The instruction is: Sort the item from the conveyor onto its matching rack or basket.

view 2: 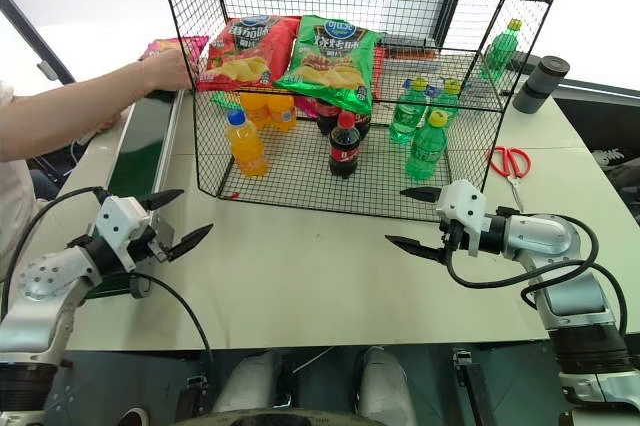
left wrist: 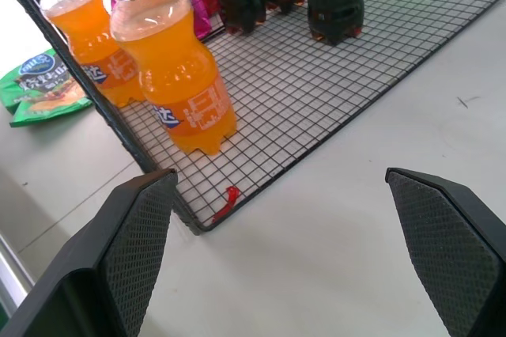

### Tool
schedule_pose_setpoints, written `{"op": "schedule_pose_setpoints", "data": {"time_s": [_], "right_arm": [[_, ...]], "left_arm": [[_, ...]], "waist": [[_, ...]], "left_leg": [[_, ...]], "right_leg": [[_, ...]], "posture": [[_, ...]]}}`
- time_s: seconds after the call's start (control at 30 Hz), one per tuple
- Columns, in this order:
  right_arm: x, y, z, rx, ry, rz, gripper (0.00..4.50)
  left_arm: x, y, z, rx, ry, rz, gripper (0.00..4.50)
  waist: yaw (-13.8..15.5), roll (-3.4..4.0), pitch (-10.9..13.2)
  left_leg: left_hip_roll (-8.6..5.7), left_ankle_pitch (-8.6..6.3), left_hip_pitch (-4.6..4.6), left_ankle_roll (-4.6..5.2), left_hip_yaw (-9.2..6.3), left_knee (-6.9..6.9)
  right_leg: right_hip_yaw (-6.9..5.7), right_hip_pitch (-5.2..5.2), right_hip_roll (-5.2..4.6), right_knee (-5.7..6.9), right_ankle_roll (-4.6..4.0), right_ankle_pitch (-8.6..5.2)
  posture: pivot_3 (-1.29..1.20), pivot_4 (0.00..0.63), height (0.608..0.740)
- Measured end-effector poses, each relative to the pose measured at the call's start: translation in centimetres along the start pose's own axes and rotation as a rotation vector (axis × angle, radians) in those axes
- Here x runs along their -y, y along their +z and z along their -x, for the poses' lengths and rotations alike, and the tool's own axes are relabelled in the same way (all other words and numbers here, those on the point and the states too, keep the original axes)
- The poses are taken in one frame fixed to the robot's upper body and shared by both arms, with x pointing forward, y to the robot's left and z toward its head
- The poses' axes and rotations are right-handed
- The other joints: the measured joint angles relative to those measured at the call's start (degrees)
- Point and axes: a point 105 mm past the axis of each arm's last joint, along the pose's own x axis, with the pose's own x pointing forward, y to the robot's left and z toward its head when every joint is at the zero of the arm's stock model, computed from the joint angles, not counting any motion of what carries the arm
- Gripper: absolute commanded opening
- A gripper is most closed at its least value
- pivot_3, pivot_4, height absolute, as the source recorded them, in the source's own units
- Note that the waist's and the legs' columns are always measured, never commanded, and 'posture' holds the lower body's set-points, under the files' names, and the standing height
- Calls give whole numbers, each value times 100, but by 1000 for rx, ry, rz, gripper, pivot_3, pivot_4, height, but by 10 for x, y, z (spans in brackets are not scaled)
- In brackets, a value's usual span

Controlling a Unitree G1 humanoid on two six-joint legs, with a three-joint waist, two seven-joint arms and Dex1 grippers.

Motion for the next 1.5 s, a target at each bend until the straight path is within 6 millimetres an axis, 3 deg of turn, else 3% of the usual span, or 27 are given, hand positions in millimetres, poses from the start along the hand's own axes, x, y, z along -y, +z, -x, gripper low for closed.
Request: {"op": "schedule_pose_setpoints", "data": {"time_s": [0.4, 0.6, 0.77, 0.9, 1.23, 1.37, 1.5], "right_arm": [[-6, 13, -10, 83, 34, -83, 4432], [-15, 43, -26, 260, 106, -171, 4432], [-28, 52, -40, 333, 190, -244, 4432], [-21, 61, -44, 363, 203, -257, 4432], [-22, 53, -47, 331, 193, -223, 4432], [-21, 52, -47, 329, 188, -218, 4432], [-21, 52, -47, 329, 188, -218, 4432]], "left_arm": [[-7, -3, 14, -38, 41, 88, 4500], [-20, 5, 21, -25, 117, 136, 4500], [-29, 0, 32, -50, 213, 166, 4500], [-26, 1, 35, -52, 213, 185, 4500], [-34, -2, 46, -50, 348, 323, 4500], [-40, 5, 46, -25, 385, 249, 4500], [-45, -2, 48, -86, 429, 267, 4500]], "waist": [[-5, 0, 0], [1, -1, -1], [-7, -5, -3], [-6, -4, -3], [-2, -6, -4], [1, -7, -4], [-5, -7, -4]], "left_leg": [[3, 0, -1, 0, 0, 0], [3, 0, -2, 0, -1, 0], [3, 0, -2, 0, 0, 0], [3, 0, -2, 0, 0, 0], [3, -1, -4, 0, 0, -1], [2, 0, -4, 0, 1, -1], [3, -1, -4, 0, 1, -1]], "right_leg": [[0, -2, 0, 0, 0, 0], [1, -1, 0, -1, 0, 0], [1, -4, -1, 0, -1, 0], [2, -5, -1, 1, -3, 1], [1, -5, -1, 0, -3, 1], [1, -6, 1, 0, -3, 1], [1, -6, 1, 0, -3, 1]], "posture": [[0, 150, 740], [0, 150, 740], [0, 150, 740], [0, 150, 740], [0, 150, 740], [0, 150, 740], [0, 150, 740]]}}
